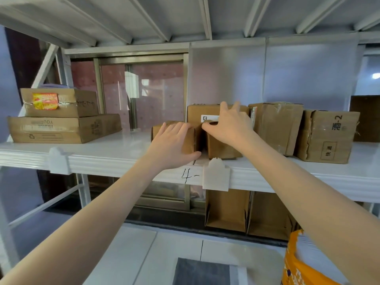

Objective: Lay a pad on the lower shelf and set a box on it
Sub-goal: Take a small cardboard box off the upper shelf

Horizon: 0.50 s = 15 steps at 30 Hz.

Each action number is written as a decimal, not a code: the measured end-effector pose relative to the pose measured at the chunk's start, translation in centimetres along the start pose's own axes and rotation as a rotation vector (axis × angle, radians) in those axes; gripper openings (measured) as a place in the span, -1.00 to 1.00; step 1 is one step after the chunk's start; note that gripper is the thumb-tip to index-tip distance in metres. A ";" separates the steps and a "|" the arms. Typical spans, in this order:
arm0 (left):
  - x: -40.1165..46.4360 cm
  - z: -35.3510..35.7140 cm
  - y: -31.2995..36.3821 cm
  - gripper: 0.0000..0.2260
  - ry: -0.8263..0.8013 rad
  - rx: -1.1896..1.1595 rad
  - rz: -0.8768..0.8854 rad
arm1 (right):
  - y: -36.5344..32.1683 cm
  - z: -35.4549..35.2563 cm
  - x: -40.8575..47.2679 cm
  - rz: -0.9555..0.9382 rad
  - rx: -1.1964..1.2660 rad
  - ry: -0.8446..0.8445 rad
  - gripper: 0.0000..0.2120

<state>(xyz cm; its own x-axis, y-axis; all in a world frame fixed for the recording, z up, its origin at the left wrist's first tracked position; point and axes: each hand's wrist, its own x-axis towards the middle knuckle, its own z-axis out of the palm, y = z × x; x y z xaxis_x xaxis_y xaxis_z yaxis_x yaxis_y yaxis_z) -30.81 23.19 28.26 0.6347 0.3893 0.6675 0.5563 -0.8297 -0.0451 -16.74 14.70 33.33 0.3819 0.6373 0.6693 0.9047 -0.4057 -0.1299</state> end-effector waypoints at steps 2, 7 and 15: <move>-0.2 -0.1 -0.2 -0.31 -0.022 -0.001 0.015 | 0.5 -0.9 -0.5 -0.006 0.037 0.069 -0.44; -2.0 -0.7 -0.4 -0.28 0.087 -0.030 0.093 | 2.4 -5.1 -2.7 -0.144 0.111 0.252 -0.53; -8.0 -5.8 -0.5 -0.17 0.203 -0.333 0.112 | 3.4 -8.9 -11.0 -0.392 0.488 0.296 -0.57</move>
<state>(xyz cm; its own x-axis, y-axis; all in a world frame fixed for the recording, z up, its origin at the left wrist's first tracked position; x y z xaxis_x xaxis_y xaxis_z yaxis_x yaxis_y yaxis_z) -39.28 18.21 27.30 0.5443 0.2296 0.8069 0.2641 -0.9598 0.0949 -19.50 0.50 32.05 0.0044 0.4431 0.8965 0.9733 0.2038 -0.1055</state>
